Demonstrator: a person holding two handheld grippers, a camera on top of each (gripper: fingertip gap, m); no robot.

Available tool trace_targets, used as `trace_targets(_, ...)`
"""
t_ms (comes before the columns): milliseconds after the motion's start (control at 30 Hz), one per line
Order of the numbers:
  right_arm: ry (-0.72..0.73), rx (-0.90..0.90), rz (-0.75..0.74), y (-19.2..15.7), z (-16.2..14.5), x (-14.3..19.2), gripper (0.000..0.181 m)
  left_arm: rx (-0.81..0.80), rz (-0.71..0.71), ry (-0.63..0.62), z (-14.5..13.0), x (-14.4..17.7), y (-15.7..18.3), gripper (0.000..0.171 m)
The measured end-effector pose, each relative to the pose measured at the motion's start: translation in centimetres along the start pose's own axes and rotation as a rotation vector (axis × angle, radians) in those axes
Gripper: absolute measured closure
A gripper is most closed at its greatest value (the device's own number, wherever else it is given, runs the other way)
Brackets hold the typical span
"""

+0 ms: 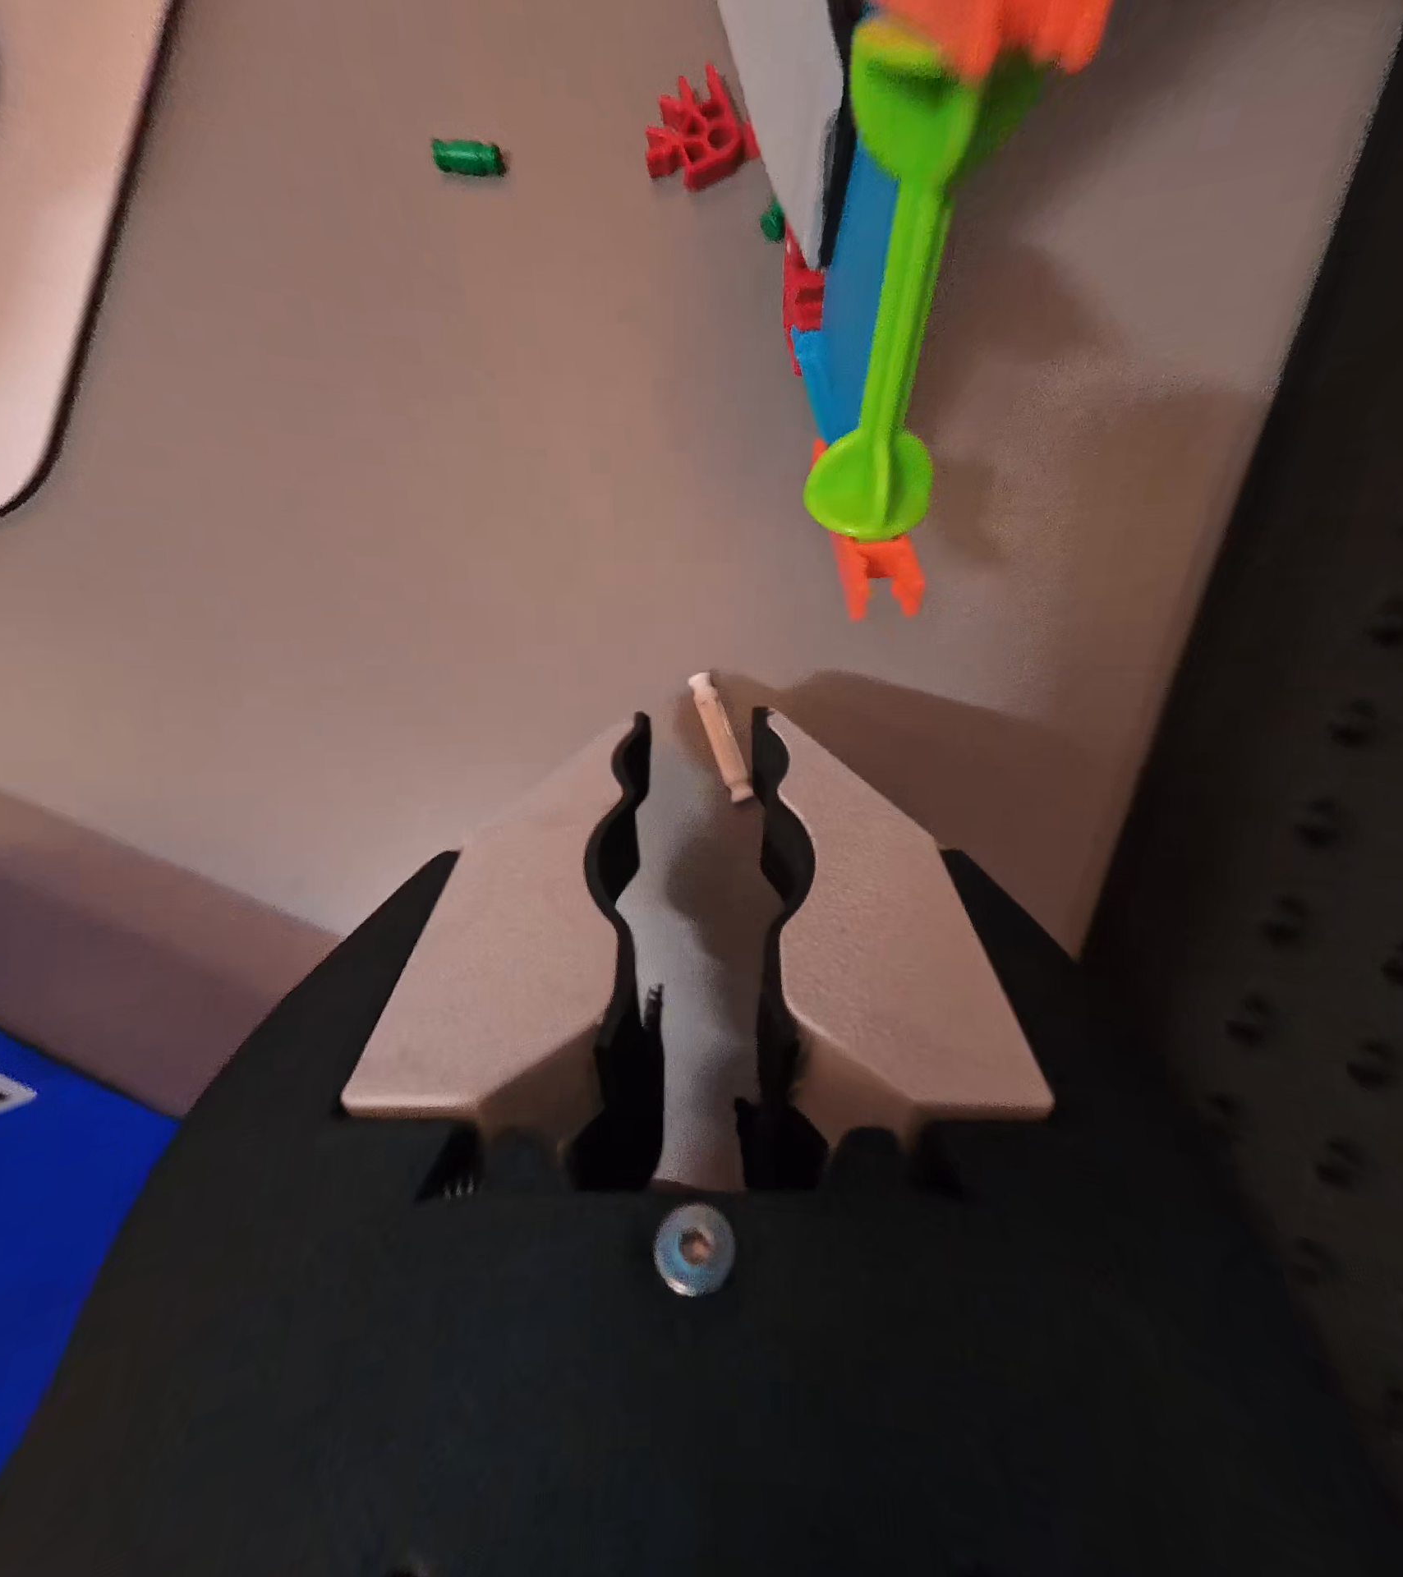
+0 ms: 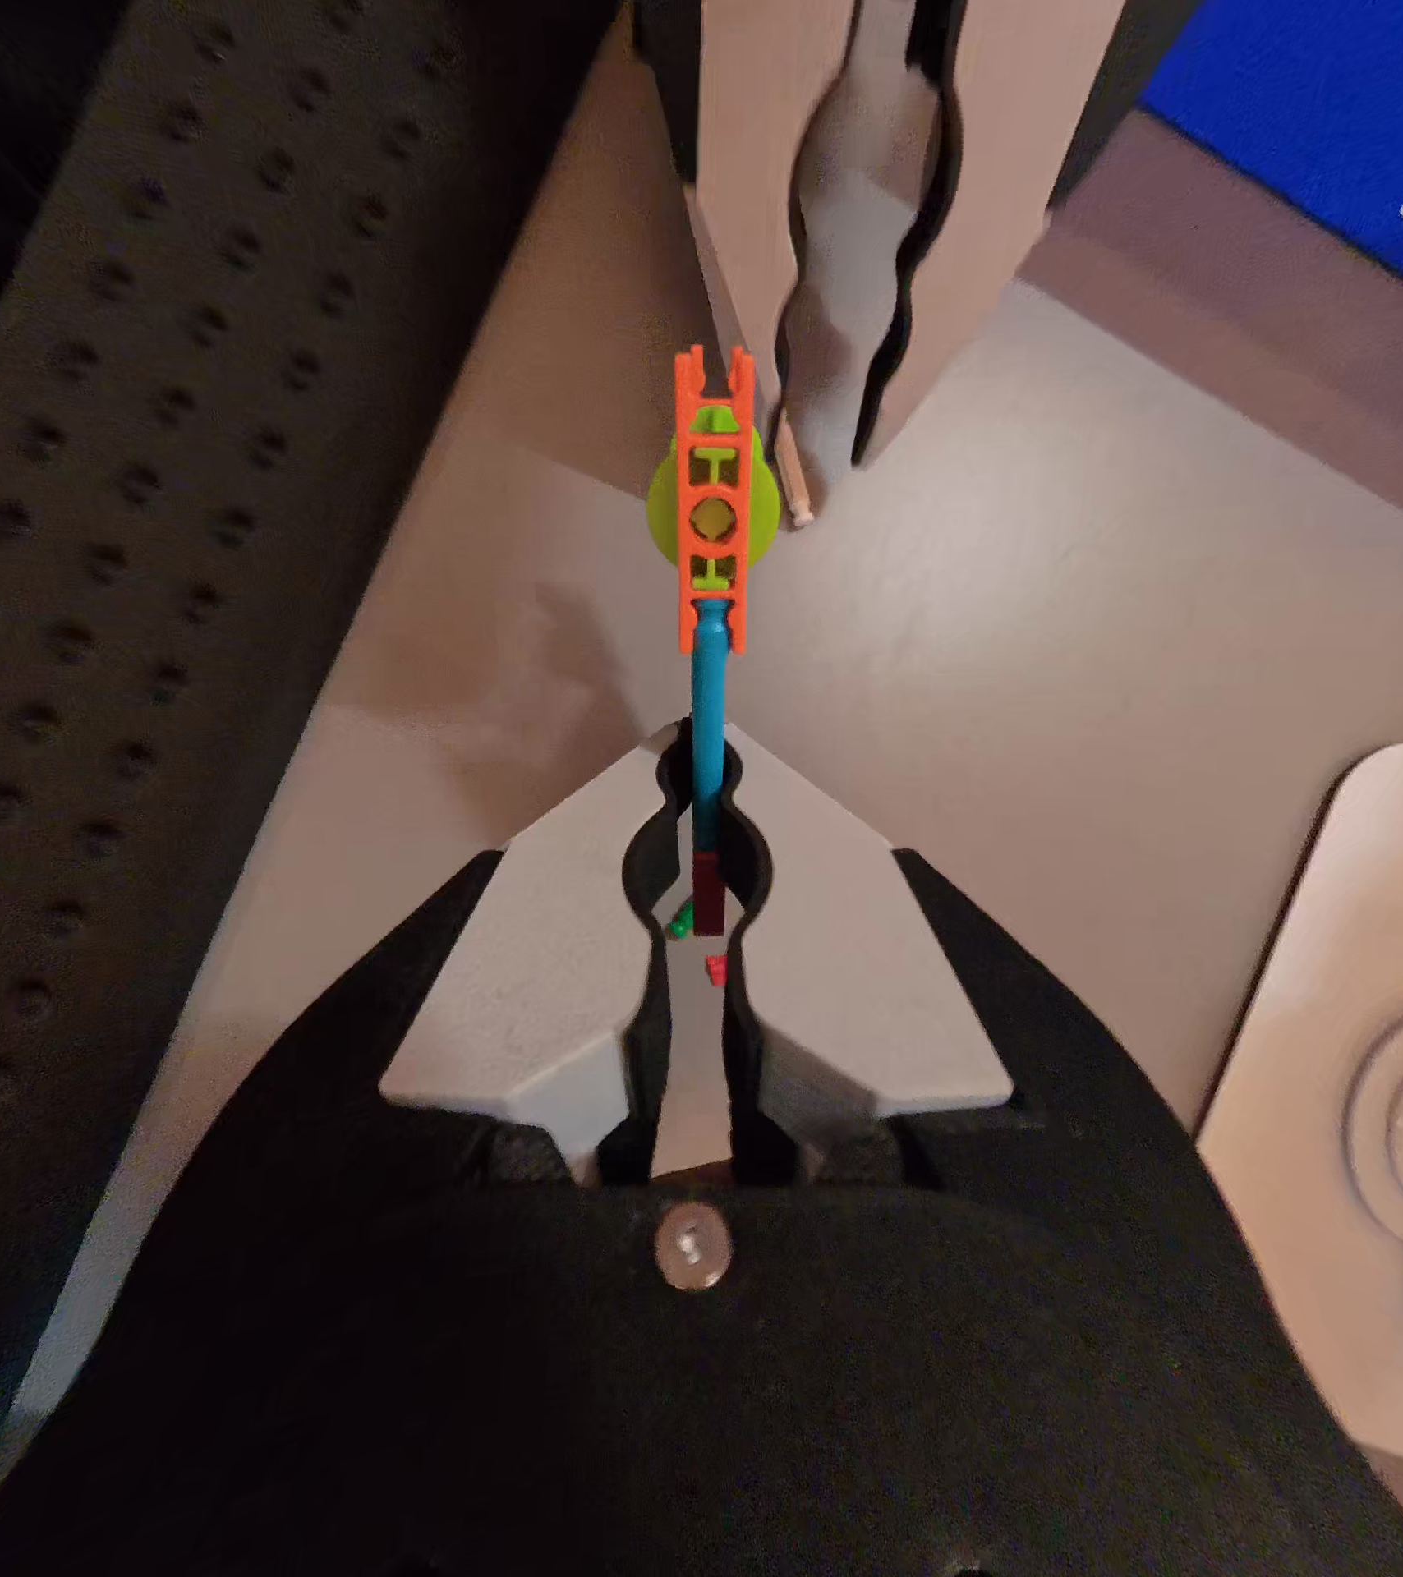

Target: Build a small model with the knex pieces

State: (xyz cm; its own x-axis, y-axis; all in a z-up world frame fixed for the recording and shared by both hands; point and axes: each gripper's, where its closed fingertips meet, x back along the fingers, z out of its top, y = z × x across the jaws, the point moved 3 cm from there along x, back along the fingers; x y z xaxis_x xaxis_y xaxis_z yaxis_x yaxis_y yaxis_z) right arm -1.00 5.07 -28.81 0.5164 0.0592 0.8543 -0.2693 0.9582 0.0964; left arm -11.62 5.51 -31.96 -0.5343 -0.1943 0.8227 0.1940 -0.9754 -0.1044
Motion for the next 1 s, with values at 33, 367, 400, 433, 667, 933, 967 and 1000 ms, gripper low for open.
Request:
trace_targets(33,-0.019,-0.007,-0.010,0.2,0.0,-0.1,0.181,0.018,0.014,0.023,0.0,0.6,-0.1,0.146)
trace_targets(367,-0.264,0.023,-0.056,1.5,-0.1,-1.9,0.181,-0.086,0.115,0.243,1.6,2.5,0.8,0.151)
trace_targets(400,-0.300,0.046,-0.073,1.9,-0.2,-1.9,0.181,-0.089,0.111,0.246,1.8,2.3,1.0,0.151)
trace_targets(433,-0.331,0.071,-0.082,2.1,-0.2,-2.0,0.181,-0.086,0.108,0.237,1.7,1.9,1.0,0.151)
trace_targets(667,-0.455,0.196,-0.078,3.6,-0.5,-2.1,0.181,-0.109,0.194,0.180,1.1,0.4,0.4,0.157)
trace_targets(933,-0.491,0.263,0.012,4.0,-0.4,-3.0,0.181,-0.076,0.177,0.155,0.7,-0.9,0.7,0.159)
trace_targets(967,-0.490,0.266,0.018,4.0,-0.3,-3.1,0.181,-0.075,0.185,0.150,0.6,-1.0,0.6,0.161)
trace_targets(1000,-0.489,0.267,0.021,4.0,-0.3,-3.1,0.181,-0.068,0.191,0.145,0.5,-1.1,0.4,0.162)
